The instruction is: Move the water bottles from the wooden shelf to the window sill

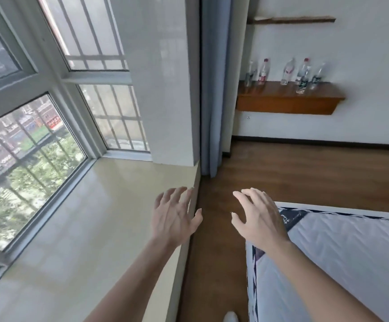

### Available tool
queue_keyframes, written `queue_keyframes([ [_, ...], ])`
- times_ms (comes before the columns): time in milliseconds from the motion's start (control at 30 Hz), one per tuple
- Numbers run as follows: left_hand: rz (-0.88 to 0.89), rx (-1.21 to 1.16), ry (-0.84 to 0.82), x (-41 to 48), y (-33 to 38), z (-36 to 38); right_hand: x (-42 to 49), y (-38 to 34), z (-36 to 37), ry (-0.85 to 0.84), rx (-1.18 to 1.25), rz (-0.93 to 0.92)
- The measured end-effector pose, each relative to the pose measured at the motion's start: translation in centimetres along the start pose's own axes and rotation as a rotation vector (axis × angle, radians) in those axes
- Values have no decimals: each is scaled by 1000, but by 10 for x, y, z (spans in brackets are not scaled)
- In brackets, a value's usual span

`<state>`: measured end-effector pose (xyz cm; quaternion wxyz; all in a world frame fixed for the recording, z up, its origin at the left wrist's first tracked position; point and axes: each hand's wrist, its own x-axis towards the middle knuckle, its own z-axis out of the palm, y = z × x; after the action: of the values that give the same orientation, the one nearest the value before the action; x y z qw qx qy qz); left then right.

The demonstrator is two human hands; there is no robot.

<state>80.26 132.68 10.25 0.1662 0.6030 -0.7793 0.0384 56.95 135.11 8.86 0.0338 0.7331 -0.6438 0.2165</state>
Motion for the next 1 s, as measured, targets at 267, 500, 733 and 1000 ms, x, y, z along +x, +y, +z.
queue_keyframes([
  [267, 0, -6, 26, 144, 35, 29, 121, 85, 9, 18, -6, 9],
  [500, 35, 4, 43, 239, 49, 54, 202, 131, 21, 52, 9, 7],
  [733, 84, -12, 33, 339, 51, 96, 280, 176, 51, 54, -32, 39],
  [1000, 161, -71, 9, 496, 46, 141, 406, 231, 98, 10, -97, 142],
])
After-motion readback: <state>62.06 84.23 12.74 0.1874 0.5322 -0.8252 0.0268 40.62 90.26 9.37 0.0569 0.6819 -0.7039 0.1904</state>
